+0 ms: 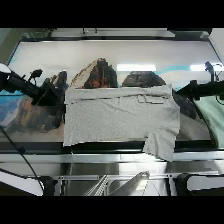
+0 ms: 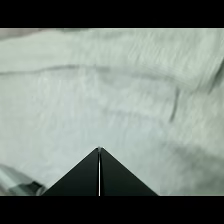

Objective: Fold the shirts.

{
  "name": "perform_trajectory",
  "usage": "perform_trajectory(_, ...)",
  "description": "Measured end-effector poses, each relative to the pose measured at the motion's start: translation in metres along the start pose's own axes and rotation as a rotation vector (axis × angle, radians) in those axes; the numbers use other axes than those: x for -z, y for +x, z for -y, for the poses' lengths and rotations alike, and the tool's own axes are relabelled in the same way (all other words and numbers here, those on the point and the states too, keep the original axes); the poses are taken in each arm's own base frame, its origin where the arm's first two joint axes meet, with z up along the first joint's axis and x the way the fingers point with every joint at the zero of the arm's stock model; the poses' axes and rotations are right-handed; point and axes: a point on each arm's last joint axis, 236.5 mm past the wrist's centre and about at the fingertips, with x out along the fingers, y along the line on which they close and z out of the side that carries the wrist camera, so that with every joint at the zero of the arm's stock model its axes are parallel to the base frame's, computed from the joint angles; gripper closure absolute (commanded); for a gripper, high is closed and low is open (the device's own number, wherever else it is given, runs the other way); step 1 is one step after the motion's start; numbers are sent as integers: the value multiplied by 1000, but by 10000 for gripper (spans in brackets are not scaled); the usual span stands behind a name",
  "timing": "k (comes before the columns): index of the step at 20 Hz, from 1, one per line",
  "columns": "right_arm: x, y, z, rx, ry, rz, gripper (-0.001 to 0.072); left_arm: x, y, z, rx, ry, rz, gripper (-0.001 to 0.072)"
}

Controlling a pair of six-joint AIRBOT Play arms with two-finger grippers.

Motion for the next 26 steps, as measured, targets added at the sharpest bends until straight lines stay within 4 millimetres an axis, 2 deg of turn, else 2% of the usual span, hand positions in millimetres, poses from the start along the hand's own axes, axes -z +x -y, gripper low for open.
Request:
perform_trajectory(4,58,3,-17,7,55,-8,698,73,42,-35,-95,-105,-18,423)
perform_trajectory(7,92,6,-28,20,56,2,699,104,73,-54,-127,-145,-13,423)
perform_trajectory(10,109,3,-38,31,41,24,699,116,94,-60,-146,-147,-3,423)
perform_trajectory(15,116,-14,-48,75,83,89,699,117,111,-56,-179,-86,8,427)
perform_trajectory(16,119,-18,-46,99,99,94,691,117,114,-55,-182,-78,5,521)
perform_trajectory(17,123,-22,-41,135,122,92,581,117,115,-56,-190,-70,7,687)
perform_trajectory(18,130,-26,-34,180,152,77,264,117,115,-58,-199,-62,6,687)
perform_trajectory(19,140,-30,-22,240,191,54,91,117,116,-59,-200,-60,7,687)
perform_trajectory(23,179,-43,25,452,335,-30,88,117,114,-61,-192,-67,11,687)
perform_trajectory(25,194,-42,41,500,381,-63,400,117,113,-62,-192,-65,13,687)
perform_trajectory(26,199,-40,48,515,396,-77,392,117,113,-62,-191,-59,12,687)
